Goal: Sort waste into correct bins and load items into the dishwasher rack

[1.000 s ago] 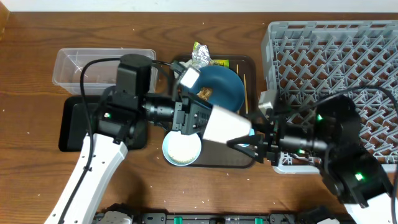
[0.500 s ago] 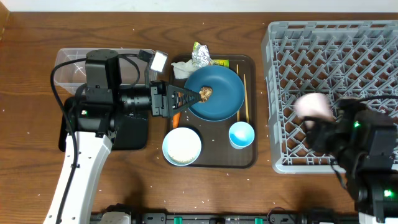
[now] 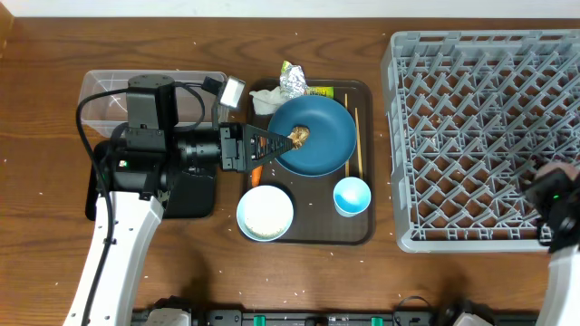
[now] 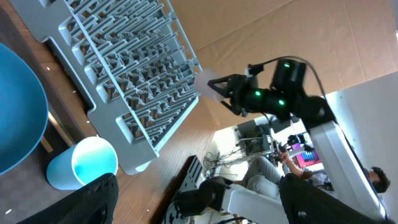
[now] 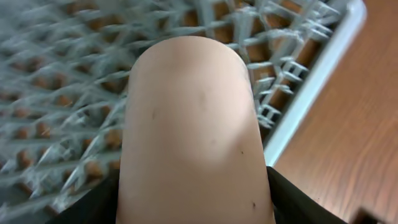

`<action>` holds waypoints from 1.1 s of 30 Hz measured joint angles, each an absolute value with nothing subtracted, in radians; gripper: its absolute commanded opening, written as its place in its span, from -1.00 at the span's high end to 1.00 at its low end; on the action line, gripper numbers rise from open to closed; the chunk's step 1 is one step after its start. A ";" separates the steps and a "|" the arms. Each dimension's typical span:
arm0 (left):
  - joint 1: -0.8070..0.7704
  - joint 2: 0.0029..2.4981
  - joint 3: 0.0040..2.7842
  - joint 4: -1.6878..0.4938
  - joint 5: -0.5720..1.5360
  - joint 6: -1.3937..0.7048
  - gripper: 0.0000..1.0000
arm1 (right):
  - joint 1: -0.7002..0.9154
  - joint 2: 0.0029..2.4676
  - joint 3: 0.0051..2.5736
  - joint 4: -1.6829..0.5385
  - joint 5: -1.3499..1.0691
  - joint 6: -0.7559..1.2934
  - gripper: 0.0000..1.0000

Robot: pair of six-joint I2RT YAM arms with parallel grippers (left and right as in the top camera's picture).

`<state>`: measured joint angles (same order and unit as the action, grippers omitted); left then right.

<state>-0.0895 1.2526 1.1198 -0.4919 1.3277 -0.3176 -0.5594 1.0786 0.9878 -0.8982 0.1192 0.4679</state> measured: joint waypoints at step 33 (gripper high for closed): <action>-0.142 1.253 1.120 -0.499 1.304 -0.303 -0.67 | -0.833 1.283 1.262 -0.986 -0.377 0.514 -0.51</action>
